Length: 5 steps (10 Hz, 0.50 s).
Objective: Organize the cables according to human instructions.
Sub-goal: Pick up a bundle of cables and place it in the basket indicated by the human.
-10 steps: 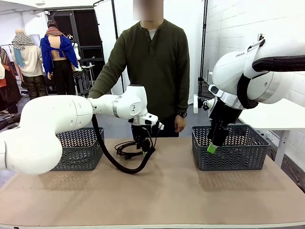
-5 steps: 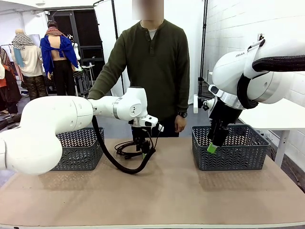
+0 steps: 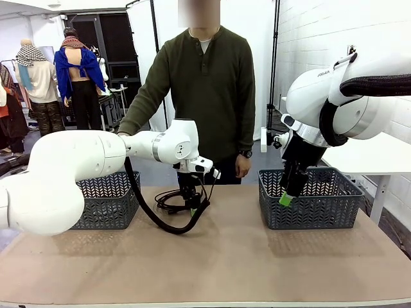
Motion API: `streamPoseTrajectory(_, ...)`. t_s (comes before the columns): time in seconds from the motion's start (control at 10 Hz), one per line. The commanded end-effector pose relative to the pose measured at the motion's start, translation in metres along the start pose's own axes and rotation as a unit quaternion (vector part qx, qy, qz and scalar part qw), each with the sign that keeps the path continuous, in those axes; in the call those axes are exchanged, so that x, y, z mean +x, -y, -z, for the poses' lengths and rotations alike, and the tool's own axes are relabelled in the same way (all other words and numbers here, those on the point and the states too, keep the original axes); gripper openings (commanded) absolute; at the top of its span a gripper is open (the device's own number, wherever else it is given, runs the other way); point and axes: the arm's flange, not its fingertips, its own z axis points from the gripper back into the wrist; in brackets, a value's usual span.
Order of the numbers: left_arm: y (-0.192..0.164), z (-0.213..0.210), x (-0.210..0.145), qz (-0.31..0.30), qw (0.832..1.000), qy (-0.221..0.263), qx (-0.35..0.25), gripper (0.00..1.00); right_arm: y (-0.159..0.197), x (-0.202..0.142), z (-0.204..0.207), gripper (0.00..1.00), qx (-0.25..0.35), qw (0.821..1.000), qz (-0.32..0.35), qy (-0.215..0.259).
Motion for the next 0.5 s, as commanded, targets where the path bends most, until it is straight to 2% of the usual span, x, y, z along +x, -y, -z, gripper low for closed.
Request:
streamPoseTrajectory(0.0,0.0015,0.0024,-0.0024,-0.012,1.000,0.004,-0.004,0.12,0.0027,0.0018,0.0003,1.00,-0.004,1.000,0.005,-0.004)
streamPoseTrajectory(0.1,0.0015,0.0028,-0.0031,-0.013,1.000,0.005,-0.003,0.00,0.0027,0.0018,0.0003,1.00,-0.004,1.000,0.005,-0.004)
streamPoseTrajectory(0.4,0.0033,0.0033,-0.0057,-0.016,1.000,0.007,0.003,0.00,0.0027,0.0018,0.0003,1.00,-0.004,1.000,0.005,-0.004)
